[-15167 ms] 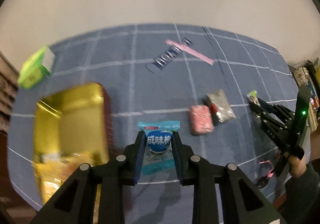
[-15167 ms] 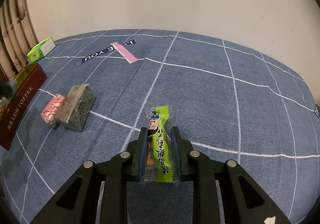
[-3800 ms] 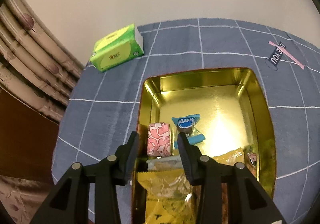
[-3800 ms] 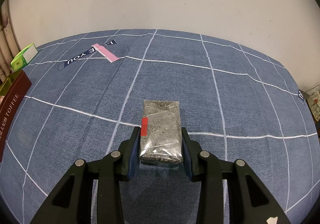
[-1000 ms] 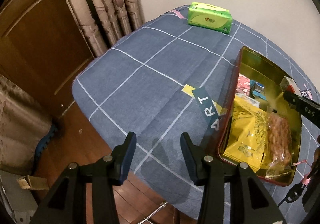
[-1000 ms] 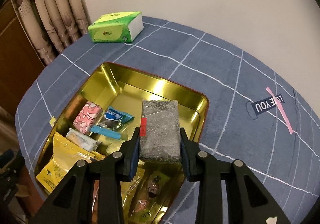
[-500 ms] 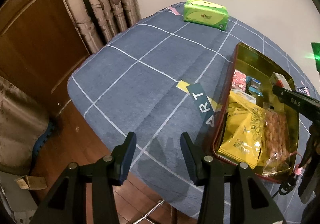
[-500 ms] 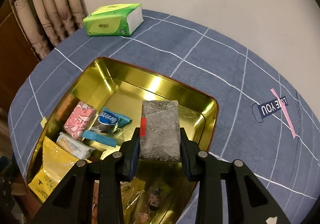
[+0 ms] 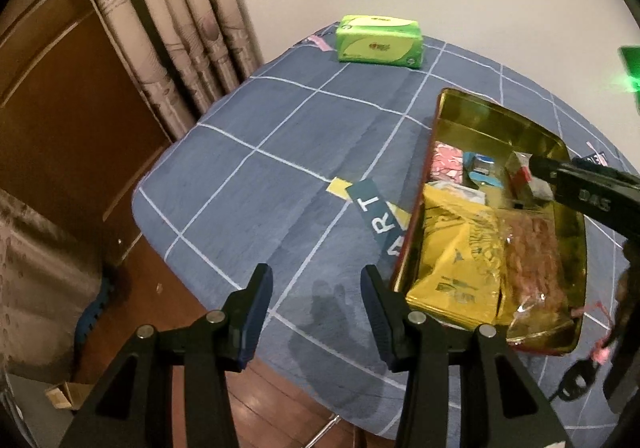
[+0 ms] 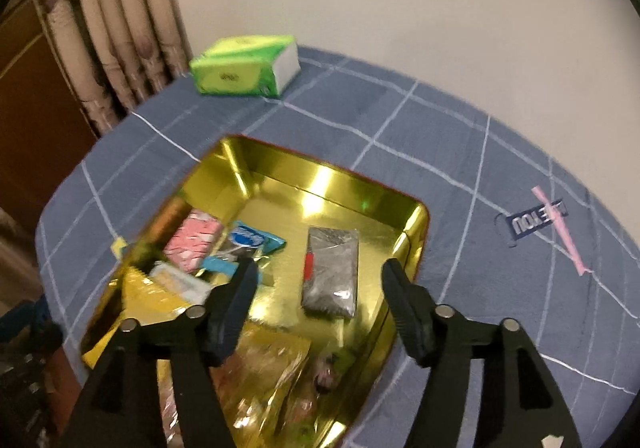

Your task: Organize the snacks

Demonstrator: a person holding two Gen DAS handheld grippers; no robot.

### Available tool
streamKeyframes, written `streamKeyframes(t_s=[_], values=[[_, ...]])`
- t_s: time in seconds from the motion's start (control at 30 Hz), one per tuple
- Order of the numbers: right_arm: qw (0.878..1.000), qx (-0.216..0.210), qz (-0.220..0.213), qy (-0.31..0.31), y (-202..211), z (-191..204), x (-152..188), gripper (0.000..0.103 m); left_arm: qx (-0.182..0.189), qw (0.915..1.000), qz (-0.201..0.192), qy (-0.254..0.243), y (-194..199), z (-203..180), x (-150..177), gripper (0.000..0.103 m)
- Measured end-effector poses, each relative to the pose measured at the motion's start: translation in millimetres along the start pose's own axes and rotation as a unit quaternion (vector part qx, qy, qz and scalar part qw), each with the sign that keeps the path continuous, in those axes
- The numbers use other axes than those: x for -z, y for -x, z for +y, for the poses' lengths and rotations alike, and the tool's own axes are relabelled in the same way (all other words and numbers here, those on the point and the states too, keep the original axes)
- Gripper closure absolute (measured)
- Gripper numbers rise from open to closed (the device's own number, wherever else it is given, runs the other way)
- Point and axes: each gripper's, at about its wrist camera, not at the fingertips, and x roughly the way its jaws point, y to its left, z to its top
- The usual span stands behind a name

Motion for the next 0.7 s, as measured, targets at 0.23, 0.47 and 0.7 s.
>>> streamKeyframes(t_s=[0.23, 0.47, 0.7], values=[[0.997, -0.020, -0.061, -0.031, 73, -1, 41, 0.002, 0.009, 0.9999, -0.007, -0.011, 6, -7, 1, 0.056], [0.998, 0.009, -0.047, -0.038, 86, 0, 81, 0.001, 0.002, 0.9996, -0.008, -0.027, 9, -16, 5, 0.056], [0.999, -0.003, -0.027, -0.041, 82, 5, 92, 0.001, 0.006, 0.9993, -0.012, -0.036, 12, -21, 8, 0.056]])
